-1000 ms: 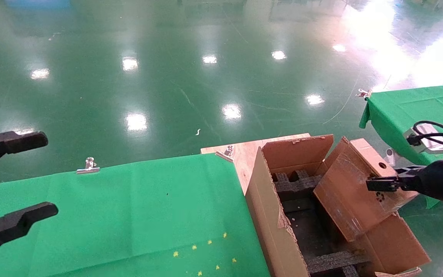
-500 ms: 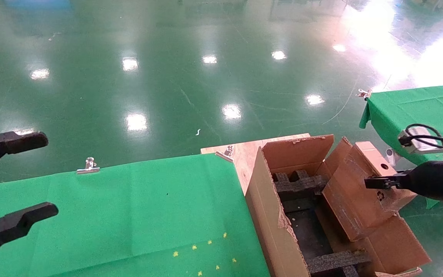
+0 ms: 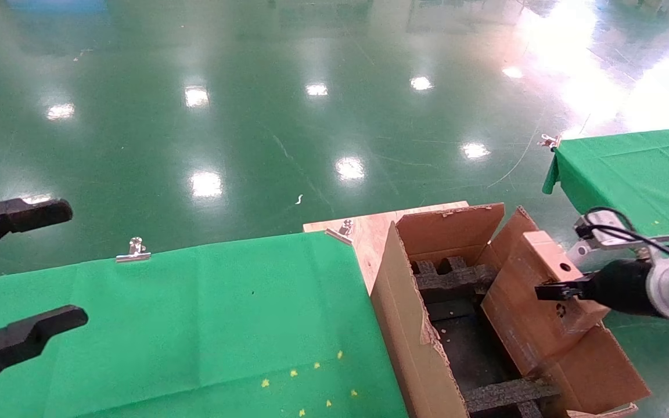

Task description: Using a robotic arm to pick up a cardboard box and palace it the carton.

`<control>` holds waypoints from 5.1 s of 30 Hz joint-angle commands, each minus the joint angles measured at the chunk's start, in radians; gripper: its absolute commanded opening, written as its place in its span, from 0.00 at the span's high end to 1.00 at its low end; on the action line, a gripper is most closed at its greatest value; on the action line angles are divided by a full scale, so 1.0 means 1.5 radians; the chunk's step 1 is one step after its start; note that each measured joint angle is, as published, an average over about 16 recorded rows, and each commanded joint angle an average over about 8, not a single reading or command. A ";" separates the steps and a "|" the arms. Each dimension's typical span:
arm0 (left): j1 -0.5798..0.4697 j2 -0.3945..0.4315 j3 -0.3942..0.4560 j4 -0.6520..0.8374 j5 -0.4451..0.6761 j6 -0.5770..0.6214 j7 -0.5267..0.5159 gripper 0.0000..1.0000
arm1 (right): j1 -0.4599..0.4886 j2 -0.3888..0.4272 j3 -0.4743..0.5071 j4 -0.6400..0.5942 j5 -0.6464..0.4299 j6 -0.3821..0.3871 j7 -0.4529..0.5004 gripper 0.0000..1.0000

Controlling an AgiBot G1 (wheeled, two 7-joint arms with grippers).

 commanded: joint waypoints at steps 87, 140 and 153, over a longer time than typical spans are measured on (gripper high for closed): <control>0.000 0.000 0.000 0.000 0.000 0.000 0.000 0.00 | -0.166 -0.168 -0.060 -0.122 -0.193 0.116 0.266 0.00; 0.000 0.000 0.000 0.000 0.000 0.000 0.000 0.00 | 0.014 -0.133 0.113 0.001 0.060 0.064 -0.022 0.00; 0.000 0.000 0.000 0.000 0.000 0.000 0.000 0.00 | -0.069 -0.162 0.271 -0.011 0.232 -0.073 -0.261 0.00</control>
